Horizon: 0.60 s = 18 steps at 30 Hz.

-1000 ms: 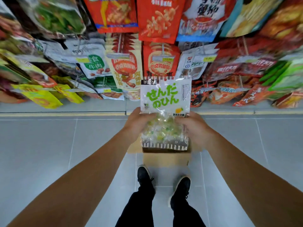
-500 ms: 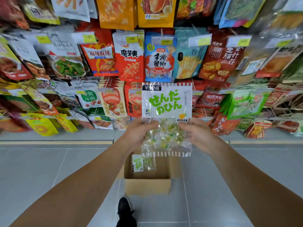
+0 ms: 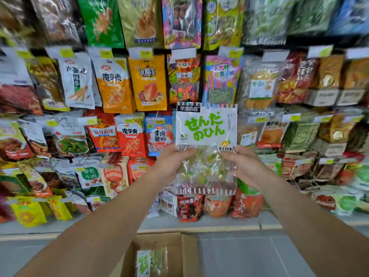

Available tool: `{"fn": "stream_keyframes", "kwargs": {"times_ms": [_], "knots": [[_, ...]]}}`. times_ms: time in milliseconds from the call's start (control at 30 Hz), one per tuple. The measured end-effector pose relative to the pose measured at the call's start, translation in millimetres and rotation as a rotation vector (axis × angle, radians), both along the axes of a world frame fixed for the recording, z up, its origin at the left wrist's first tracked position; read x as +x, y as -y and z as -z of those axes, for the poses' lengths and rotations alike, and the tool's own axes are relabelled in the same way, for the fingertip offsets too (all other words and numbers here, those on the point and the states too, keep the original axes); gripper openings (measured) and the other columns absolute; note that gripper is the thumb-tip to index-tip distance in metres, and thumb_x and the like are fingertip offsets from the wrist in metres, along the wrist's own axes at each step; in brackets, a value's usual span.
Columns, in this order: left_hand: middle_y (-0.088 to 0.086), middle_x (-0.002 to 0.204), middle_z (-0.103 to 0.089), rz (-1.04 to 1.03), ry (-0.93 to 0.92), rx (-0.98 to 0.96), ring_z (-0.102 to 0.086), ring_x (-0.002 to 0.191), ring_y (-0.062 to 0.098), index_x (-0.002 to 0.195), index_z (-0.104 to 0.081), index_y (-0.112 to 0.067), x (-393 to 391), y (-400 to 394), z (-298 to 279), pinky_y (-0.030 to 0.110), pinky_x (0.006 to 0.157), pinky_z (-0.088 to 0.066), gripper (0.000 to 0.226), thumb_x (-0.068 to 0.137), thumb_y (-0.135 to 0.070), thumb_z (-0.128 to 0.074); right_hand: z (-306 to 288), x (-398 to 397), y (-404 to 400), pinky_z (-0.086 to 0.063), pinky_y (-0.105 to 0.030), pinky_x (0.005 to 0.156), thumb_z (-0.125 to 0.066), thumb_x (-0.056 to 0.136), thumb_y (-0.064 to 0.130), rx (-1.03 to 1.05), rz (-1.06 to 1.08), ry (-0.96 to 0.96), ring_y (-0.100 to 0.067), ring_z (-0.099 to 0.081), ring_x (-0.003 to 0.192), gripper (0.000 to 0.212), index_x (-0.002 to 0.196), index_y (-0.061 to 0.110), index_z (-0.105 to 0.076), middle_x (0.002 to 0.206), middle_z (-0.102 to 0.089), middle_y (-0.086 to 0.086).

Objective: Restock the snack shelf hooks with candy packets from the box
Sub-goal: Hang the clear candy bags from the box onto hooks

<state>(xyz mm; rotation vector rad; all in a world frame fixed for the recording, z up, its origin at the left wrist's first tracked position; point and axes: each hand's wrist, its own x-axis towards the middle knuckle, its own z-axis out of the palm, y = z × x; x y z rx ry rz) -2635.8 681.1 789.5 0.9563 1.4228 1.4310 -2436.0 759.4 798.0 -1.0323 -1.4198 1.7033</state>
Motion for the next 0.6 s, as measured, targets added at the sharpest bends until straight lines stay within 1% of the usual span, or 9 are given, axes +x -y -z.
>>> {"fn": "stream_keyframes", "kwargs": {"times_ms": [33,100,133,233,300,333,400,467,600], "knots": [[0.002,0.094,-0.076,-0.001,-0.012,0.023,-0.070,0.088,0.015,0.097,-0.071,-0.010,4.6,-10.4,-11.6,0.024,0.062,-0.048,0.014,0.084,-0.017,-0.073,-8.7,4.0,-10.1,-0.040,-0.044,0.108,-0.073,0.086,0.015,0.006,0.021,-0.004,-0.018,-0.051,0.114,0.069,0.143,0.007,-0.036,0.128,-0.050,-0.002],[0.002,0.091,-0.076,0.003,-0.044,0.066,-0.070,0.085,0.016,0.093,-0.072,-0.012,10.2,-30.8,-31.8,0.025,0.061,-0.046,0.009,0.085,-0.017,-0.072,-26.3,11.1,-28.7,-0.044,-0.041,0.101,-0.073,0.086,0.015,0.039,0.031,-0.035,-0.016,-0.057,0.103,0.043,0.122,0.013,-0.049,0.113,-0.056,0.002],[0.004,0.093,-0.076,0.007,-0.056,0.087,-0.069,0.085,0.017,0.094,-0.073,-0.012,11.7,-41.3,-40.4,0.025,0.061,-0.046,0.010,0.086,-0.017,-0.072,-35.7,12.3,-36.2,-0.045,-0.042,0.100,-0.075,0.085,0.017,0.042,0.032,-0.042,-0.016,-0.057,0.104,0.044,0.121,0.013,-0.050,0.115,-0.057,0.002],[0.004,0.096,-0.076,0.021,-0.077,0.145,-0.070,0.090,0.019,0.094,-0.075,-0.013,13.5,-77.0,-64.8,0.030,0.072,-0.050,0.010,0.086,-0.018,-0.072,-63.3,17.5,-60.8,-0.042,-0.049,0.107,-0.083,0.074,0.029,0.126,0.078,-0.032,-0.023,-0.052,0.123,0.088,0.145,0.011,-0.034,0.139,-0.049,-0.003],[0.003,0.095,-0.076,0.042,-0.106,0.197,-0.070,0.093,0.019,0.090,-0.075,-0.014,14.2,-99.3,-81.0,0.034,0.081,-0.051,0.006,0.087,-0.018,-0.072,-79.6,19.0,-79.0,-0.044,-0.048,0.105,-0.084,0.072,0.034,0.204,0.108,-0.004,-0.024,-0.056,0.121,0.092,0.146,0.014,-0.034,0.139,-0.051,-0.006],[0.003,0.096,-0.076,0.059,-0.124,0.221,-0.070,0.095,0.020,0.089,-0.075,-0.013,13.2,-110.6,-88.3,0.037,0.086,-0.051,0.006,0.087,-0.018,-0.071,-87.2,18.7,-87.8,-0.047,-0.047,0.102,-0.084,0.073,0.036,0.238,0.108,0.020,-0.022,-0.059,0.117,0.083,0.142,0.017,-0.041,0.134,-0.055,-0.005],[0.002,0.099,-0.076,0.075,-0.148,0.252,-0.070,0.098,0.020,0.092,-0.075,-0.013,9.7,-136.4,-103.3,0.040,0.093,-0.050,0.008,0.088,-0.018,-0.071,-103.5,18.6,-110.4,-0.052,-0.044,0.094,-0.080,0.079,0.031,0.314,0.115,0.074,-0.017,-0.064,0.103,0.044,0.117,0.026,-0.058,0.110,-0.064,0.002],[-0.002,0.102,-0.076,0.078,-0.192,0.268,-0.069,0.100,0.018,0.099,-0.075,-0.016,3.6,-161.1,-117.5,0.041,0.096,-0.048,0.017,0.085,-0.026,-0.073,-121.5,15.9,-131.9,-0.053,-0.040,0.090,-0.075,0.085,0.024,0.437,0.153,0.151,-0.011,-0.064,0.088,0.023,0.099,0.030,-0.058,0.091,-0.062,0.010],[0.003,0.101,-0.075,0.013,-0.221,0.289,-0.068,0.101,0.022,0.101,-0.073,-0.011,-7.4,-205.2,-148.1,0.049,0.099,-0.049,0.045,0.070,-0.041,-0.082,-159.2,11.5,-175.6,-0.047,-0.030,0.082,-0.070,0.088,0.032,0.754,0.289,0.420,-0.014,-0.060,0.100,0.049,0.129,0.019,-0.047,0.114,-0.060,0.005]]}}
